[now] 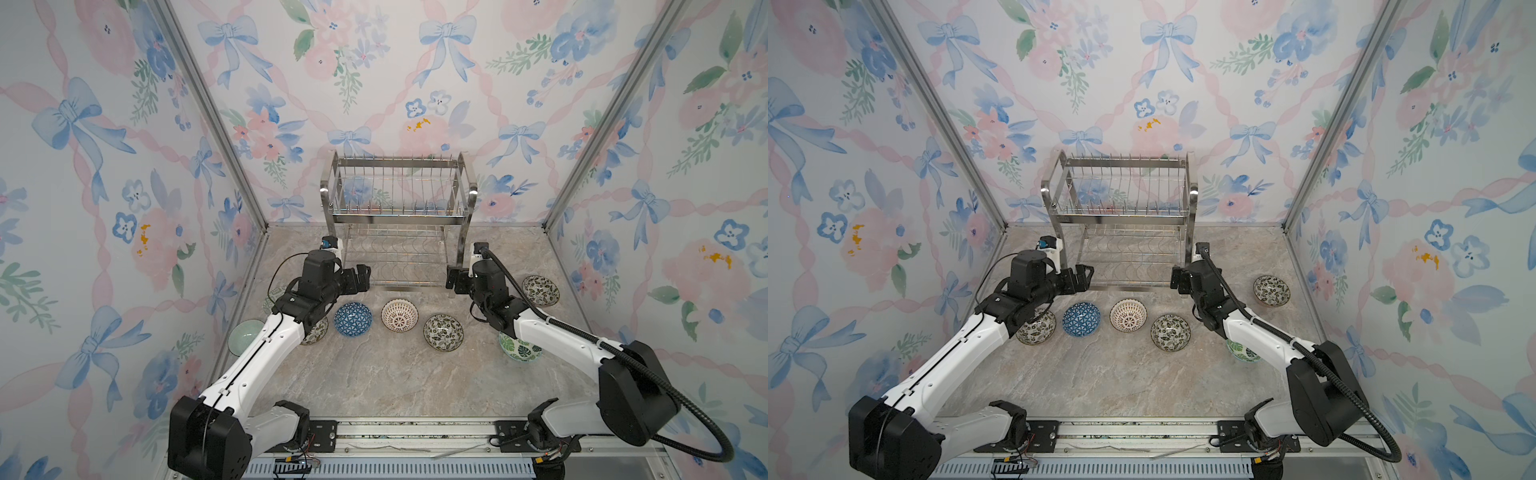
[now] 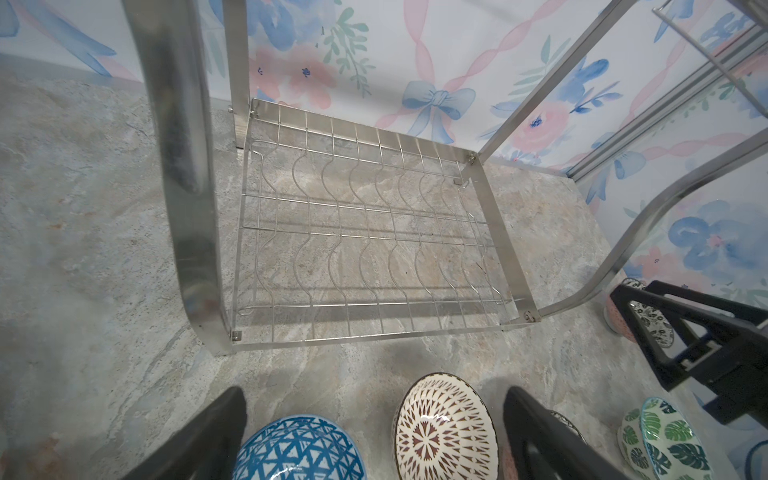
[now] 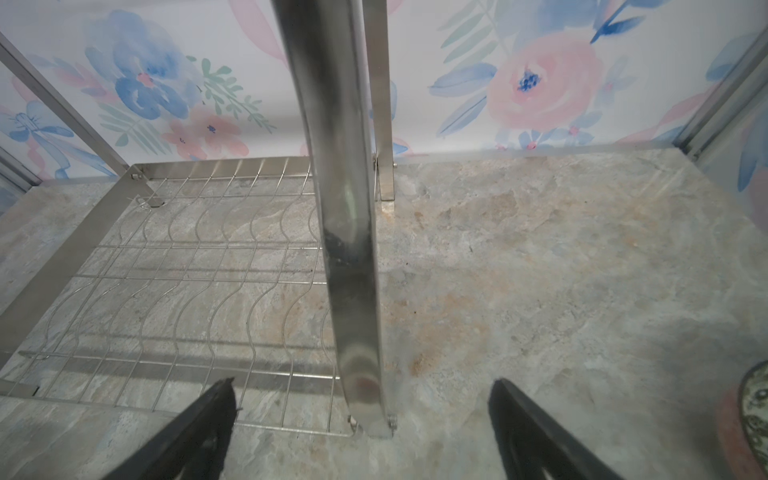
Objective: Load the bowls into the dish rack
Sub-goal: 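Open both grippers and draw them back from the rack legs, then move left gripper to blue triangle bowl while right approaches starburst bowl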
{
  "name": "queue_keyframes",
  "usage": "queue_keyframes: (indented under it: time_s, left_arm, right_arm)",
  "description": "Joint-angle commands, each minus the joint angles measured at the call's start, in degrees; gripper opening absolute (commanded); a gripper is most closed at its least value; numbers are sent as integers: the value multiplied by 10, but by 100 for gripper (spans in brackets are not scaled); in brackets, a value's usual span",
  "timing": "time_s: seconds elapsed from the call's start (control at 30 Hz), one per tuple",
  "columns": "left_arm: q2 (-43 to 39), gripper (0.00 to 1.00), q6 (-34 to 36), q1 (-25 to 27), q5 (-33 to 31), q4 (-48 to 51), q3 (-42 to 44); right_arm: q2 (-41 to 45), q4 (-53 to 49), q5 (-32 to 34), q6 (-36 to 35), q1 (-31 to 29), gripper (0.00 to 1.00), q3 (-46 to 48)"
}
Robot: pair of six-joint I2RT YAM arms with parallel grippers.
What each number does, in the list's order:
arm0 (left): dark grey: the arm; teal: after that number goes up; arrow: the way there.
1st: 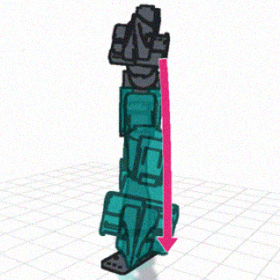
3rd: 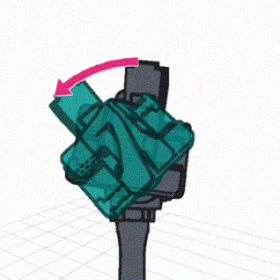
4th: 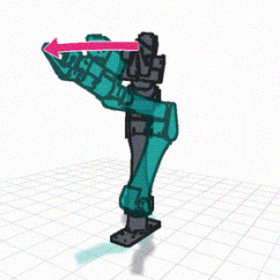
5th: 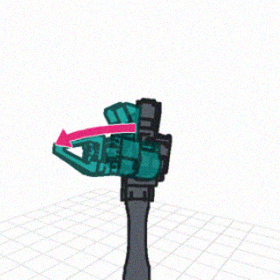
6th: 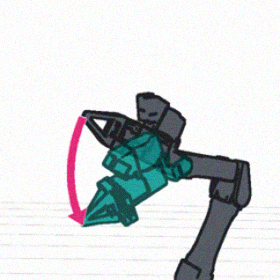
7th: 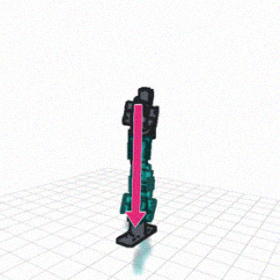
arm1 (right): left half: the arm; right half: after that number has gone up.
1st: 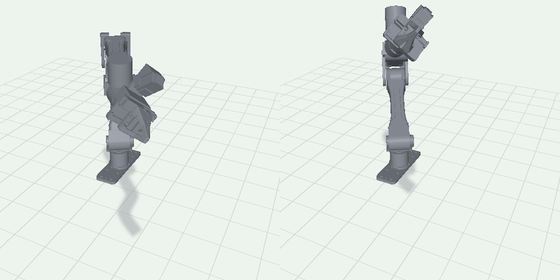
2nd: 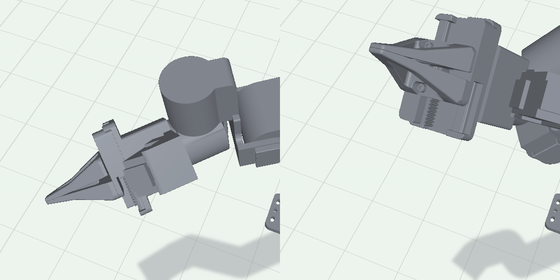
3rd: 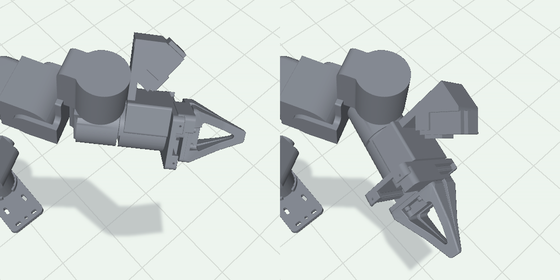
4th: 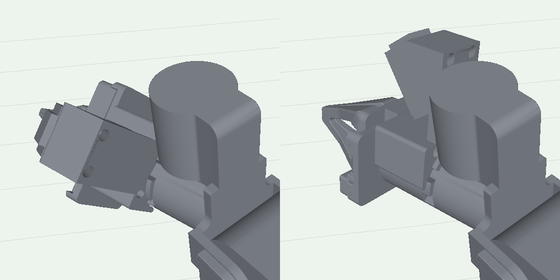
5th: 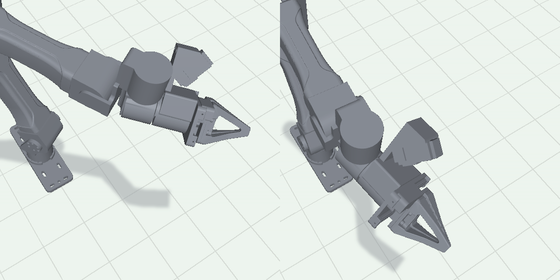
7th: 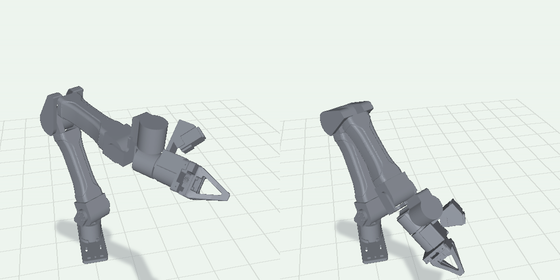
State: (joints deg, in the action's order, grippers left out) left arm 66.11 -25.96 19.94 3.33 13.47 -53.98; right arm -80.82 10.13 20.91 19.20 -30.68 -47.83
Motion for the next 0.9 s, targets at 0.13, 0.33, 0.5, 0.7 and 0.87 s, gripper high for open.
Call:
queue_keyframes:
  time_s: [0.13,0.33,0.5,0.7,0.87]
  left_arm:
    - [-13,98,-9,63,29,10,25]
    - [-5,98,17,102,5,4,33]
    - [5,98,23,113,5,0,27]
    - [21,98,39,140,-24,-4,15]
    - [46,98,61,170,-51,-4,-6]
  right_arm:
    - [-28,-36,57,54,-9,97,12]
    - [-88,-46,60,51,7,97,-31]
    - [-102,-48,58,41,41,96,-54]
    - [-101,-62,59,-9,68,97,-79]
    - [-97,-100,77,-31,64,96,-98]
